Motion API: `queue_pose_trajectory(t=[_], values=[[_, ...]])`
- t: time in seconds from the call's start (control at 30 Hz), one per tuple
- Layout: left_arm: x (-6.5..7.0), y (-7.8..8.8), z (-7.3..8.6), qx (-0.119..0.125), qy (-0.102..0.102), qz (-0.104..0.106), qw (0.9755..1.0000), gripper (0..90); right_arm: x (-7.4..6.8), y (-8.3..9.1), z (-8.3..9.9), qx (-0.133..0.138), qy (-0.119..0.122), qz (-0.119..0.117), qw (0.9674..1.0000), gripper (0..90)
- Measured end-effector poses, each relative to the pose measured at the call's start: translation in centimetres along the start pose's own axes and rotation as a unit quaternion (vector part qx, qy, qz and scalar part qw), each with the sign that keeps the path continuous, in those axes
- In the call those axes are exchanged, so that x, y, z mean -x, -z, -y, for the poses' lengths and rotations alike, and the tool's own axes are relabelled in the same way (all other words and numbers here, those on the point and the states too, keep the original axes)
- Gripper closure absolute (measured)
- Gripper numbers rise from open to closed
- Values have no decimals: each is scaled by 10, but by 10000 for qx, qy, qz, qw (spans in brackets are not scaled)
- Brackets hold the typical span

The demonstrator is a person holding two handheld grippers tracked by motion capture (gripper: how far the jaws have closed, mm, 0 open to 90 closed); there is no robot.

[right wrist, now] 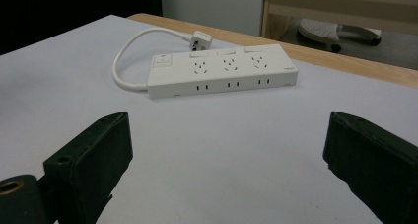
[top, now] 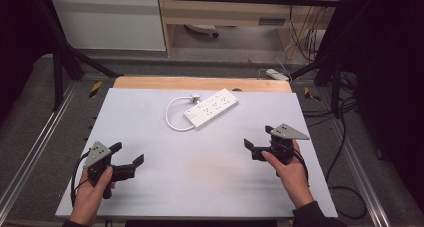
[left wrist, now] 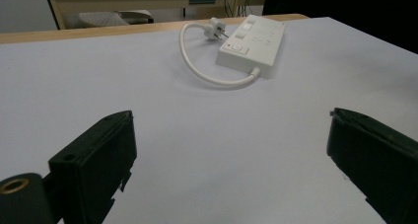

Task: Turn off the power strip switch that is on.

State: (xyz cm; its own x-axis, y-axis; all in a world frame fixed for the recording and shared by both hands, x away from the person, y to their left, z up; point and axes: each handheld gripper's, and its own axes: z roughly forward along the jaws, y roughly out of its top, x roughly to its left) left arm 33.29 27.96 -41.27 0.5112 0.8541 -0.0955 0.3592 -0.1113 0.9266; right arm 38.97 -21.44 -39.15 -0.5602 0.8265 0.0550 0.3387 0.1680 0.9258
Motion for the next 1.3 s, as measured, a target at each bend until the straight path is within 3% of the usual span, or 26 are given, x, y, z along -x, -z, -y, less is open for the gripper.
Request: queue_pose_trajectory(t=[0.33,0.57,0.77,0.97,1.3], values=[[-1,-1,1,-40,-65,-120,9999,51,8,-15,-20,-37,-50,-64,10000,58],[-4,-2,3,-94,50,-180,9998,60,8,-24,-30,-83,-123,-49,9999,70],[-4,0,2,-56,83,-209,9997,58,7,-36,-41,-3,-166,0,9999,92],[-4,0,2,-59,61,-189,9998,58,6,-48,-46,83,-232,56,9997,182],[-5,0,3,-88,107,-209,9997,59,7,-64,-63,179,-202,140,9995,194]])
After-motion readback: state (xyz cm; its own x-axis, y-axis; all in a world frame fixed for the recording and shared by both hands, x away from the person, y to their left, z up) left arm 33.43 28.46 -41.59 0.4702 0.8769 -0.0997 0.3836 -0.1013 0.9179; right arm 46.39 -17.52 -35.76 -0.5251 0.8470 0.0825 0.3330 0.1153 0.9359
